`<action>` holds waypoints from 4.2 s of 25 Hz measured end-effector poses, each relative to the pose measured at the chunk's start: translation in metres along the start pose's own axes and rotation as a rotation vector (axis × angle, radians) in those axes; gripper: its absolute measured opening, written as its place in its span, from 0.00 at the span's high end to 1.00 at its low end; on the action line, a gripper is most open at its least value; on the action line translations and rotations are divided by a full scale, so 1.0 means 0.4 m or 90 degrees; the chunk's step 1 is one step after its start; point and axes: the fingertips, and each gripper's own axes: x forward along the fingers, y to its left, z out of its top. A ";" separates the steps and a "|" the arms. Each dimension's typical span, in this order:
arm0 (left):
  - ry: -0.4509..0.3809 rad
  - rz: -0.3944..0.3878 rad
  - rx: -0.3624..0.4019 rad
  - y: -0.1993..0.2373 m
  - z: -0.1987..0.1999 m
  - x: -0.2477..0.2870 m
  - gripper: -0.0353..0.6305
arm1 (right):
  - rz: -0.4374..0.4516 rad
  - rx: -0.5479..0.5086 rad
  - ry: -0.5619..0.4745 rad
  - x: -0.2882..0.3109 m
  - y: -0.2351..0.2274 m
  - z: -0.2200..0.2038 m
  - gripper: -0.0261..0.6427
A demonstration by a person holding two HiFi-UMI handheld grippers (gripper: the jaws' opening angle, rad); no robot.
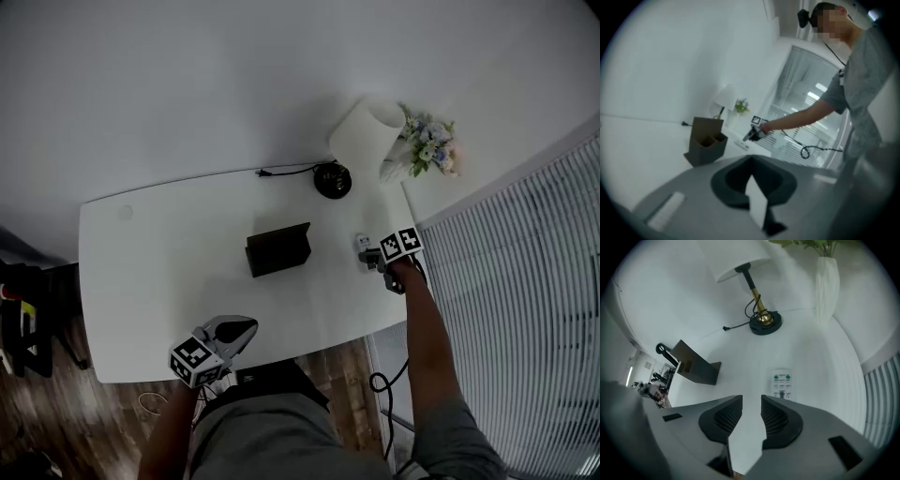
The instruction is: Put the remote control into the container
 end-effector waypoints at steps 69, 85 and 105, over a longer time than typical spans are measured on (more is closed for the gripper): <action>0.006 -0.001 -0.060 -0.014 -0.045 0.071 0.95 | 0.011 0.110 -0.050 0.051 -0.046 0.093 0.63; -0.002 0.005 -0.034 -0.061 -0.057 -0.010 0.95 | 0.128 0.070 -0.283 -0.091 0.261 0.069 0.63; -0.031 0.030 -0.023 -0.099 -0.063 -0.115 0.95 | 0.198 0.006 -0.444 -0.178 0.531 0.060 0.63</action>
